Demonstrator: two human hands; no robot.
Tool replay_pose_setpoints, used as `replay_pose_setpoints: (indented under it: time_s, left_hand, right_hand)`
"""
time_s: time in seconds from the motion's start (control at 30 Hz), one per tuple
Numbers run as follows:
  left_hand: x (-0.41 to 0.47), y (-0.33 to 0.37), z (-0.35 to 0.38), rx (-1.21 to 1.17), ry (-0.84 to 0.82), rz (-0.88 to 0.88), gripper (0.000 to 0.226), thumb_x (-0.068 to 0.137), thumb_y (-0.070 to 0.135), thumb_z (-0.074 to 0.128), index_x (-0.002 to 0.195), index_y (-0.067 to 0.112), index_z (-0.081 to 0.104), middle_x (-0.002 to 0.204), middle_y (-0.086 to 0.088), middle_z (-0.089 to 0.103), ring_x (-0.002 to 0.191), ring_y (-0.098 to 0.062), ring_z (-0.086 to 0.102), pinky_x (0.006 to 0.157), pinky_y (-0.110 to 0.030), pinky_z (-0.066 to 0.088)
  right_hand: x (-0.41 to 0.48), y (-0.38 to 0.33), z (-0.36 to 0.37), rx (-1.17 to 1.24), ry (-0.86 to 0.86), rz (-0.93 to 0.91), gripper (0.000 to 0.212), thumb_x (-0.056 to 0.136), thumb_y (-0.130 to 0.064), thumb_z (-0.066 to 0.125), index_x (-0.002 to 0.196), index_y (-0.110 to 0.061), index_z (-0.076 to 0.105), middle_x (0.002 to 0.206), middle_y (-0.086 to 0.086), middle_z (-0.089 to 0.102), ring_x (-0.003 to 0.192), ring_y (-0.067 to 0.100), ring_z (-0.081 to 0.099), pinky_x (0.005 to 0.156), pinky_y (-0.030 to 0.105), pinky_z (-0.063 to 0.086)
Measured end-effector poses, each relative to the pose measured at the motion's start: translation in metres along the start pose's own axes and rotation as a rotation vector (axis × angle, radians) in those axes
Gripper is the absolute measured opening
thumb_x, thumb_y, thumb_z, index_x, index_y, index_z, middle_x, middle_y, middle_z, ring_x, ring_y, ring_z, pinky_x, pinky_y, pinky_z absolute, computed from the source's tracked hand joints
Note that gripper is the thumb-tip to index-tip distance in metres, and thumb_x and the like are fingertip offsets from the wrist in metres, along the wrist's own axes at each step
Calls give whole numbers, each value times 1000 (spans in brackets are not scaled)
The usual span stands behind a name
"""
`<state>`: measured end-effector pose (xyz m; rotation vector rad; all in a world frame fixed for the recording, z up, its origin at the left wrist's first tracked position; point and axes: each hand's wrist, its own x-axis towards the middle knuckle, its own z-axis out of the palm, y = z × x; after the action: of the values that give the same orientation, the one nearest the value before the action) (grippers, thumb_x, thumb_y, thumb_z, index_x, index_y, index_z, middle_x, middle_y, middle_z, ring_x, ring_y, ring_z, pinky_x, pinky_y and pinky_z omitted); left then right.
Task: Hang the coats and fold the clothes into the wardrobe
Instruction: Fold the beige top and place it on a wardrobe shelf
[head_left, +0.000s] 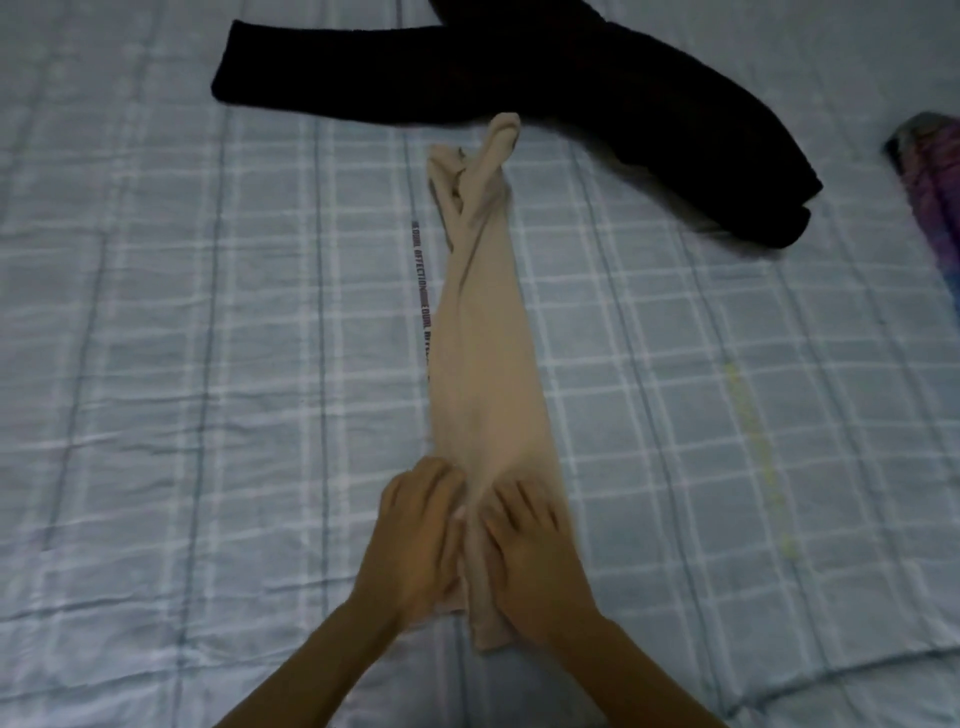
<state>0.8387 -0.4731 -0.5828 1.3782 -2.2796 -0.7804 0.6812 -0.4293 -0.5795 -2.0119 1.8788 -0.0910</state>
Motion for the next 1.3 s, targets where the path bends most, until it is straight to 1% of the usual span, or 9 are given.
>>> replay_pose_setpoints:
  time_s: [0.3, 0.43, 0.57, 0.77, 0.87, 0.93, 1.1, 1.2, 1.3]
  left_hand:
    - [83, -5, -7, 60, -22, -3, 33, 90, 23, 38, 119, 13, 50, 113, -4, 48, 92, -21, 50, 77, -42, 46]
    - [135, -4, -17, 168, -23, 3, 44, 89, 26, 32, 124, 7, 51, 123, -15, 50, 110, -31, 49, 89, -43, 43]
    - [202, 0, -27, 169, 66, -3, 45, 85, 14, 49, 129, 5, 48, 136, -20, 44, 125, -33, 41, 100, -46, 35]
    - [330, -8, -54, -226, 305, -517, 51, 85, 20, 60, 131, 9, 40, 124, -11, 48, 109, -28, 50, 84, -36, 44]
    - [381, -38, -60, -360, 362, -541, 13, 91, 10, 48, 98, 8, 59, 88, -2, 57, 83, -20, 58, 58, -13, 34]
    - [394, -65, -62, -300, 469, -503, 15, 92, 9, 46, 80, 10, 55, 71, 4, 52, 65, -12, 48, 50, -11, 32]
    - [386, -121, -47, -276, 513, -873, 22, 95, 22, 48, 112, 10, 54, 105, -11, 62, 92, -25, 58, 75, -31, 45]
    - [384, -109, -55, -128, 639, -407, 33, 95, 20, 49, 126, 14, 44, 122, -7, 50, 104, -14, 49, 87, -26, 41]
    - [381, -97, -48, 59, 344, 35, 35, 96, 21, 45, 129, 10, 46, 132, -10, 45, 117, -17, 43, 99, -28, 34]
  right_hand:
    - [19, -3, -16, 117, 130, -26, 31, 80, -30, 40, 106, -22, 55, 112, 9, 65, 108, 26, 57, 94, 39, 43]
    - [58, -10, -43, 184, 257, -26, 57, 100, -41, 5, 111, -18, 56, 115, 11, 65, 111, 24, 55, 86, 41, 52]
    - [118, -3, -46, 170, 193, 16, 43, 96, -30, 26, 126, -12, 51, 129, 10, 57, 118, 24, 52, 100, 40, 39]
    - [204, 10, -57, 77, 175, -65, 50, 84, -27, 42, 130, -12, 50, 137, 7, 50, 130, 23, 41, 106, 39, 27]
    - [239, 18, -59, 21, 205, -45, 46, 89, -31, 40, 133, -16, 46, 137, 6, 50, 130, 26, 41, 105, 47, 33]
    - [255, 25, -50, -30, 212, -30, 46, 91, -34, 39, 134, -19, 43, 138, 6, 49, 130, 26, 41, 106, 49, 25]
    - [261, 25, -26, -28, 173, 5, 51, 91, -38, 37, 139, -22, 37, 146, 8, 42, 134, 24, 33, 107, 50, 21]
    - [260, 27, -29, -13, 234, -45, 50, 91, -36, 40, 138, -20, 38, 147, 9, 40, 137, 25, 30, 111, 49, 17]
    - [264, 28, -34, -37, 262, -135, 52, 90, -36, 44, 138, -16, 41, 148, 9, 38, 140, 26, 27, 112, 47, 17]
